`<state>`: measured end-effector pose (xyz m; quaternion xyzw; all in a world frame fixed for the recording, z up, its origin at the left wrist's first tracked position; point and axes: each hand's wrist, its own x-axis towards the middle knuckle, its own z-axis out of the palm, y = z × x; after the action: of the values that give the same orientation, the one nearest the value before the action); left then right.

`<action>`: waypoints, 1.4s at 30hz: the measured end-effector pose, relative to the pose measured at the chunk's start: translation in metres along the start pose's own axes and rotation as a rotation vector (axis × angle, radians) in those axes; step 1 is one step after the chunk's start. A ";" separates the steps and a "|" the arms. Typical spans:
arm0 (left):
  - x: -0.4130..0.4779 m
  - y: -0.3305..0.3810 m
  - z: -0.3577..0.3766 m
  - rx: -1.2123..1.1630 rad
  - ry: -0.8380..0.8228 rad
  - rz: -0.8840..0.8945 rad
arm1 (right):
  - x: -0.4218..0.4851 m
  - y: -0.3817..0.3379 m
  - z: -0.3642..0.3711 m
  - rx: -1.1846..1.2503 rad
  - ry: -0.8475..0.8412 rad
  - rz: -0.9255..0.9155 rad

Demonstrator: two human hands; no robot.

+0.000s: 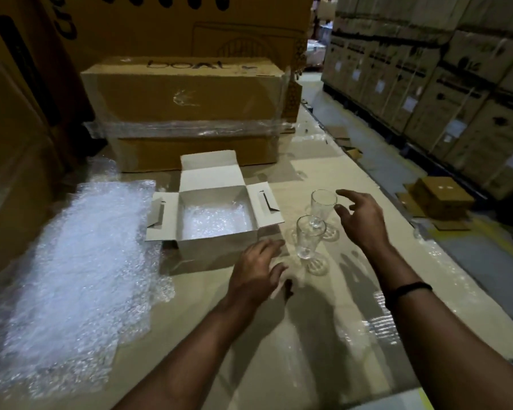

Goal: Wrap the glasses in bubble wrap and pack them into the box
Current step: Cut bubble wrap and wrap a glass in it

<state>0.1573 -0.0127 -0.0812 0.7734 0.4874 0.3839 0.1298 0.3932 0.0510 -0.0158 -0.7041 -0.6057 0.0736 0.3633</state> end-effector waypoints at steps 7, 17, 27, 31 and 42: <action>0.045 0.049 0.057 -0.083 -0.082 -0.320 | 0.039 0.048 0.034 -0.101 -0.291 -0.103; 0.015 0.038 0.015 -0.146 0.249 -0.291 | 0.007 0.044 0.030 0.235 -0.134 -0.346; -0.044 -0.019 -0.071 -0.053 0.443 -0.417 | -0.084 -0.033 0.072 0.452 -0.250 -0.568; -0.049 -0.036 -0.080 -0.031 0.397 -0.423 | -0.094 -0.055 0.096 0.452 -0.285 -0.507; -0.055 -0.058 -0.080 -0.097 0.322 -0.405 | -0.097 -0.059 0.109 0.347 -0.252 -0.394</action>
<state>0.0494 -0.0445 -0.0866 0.5820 0.6276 0.4912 0.1617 0.2619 0.0090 -0.0925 -0.4855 -0.7494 0.1910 0.4078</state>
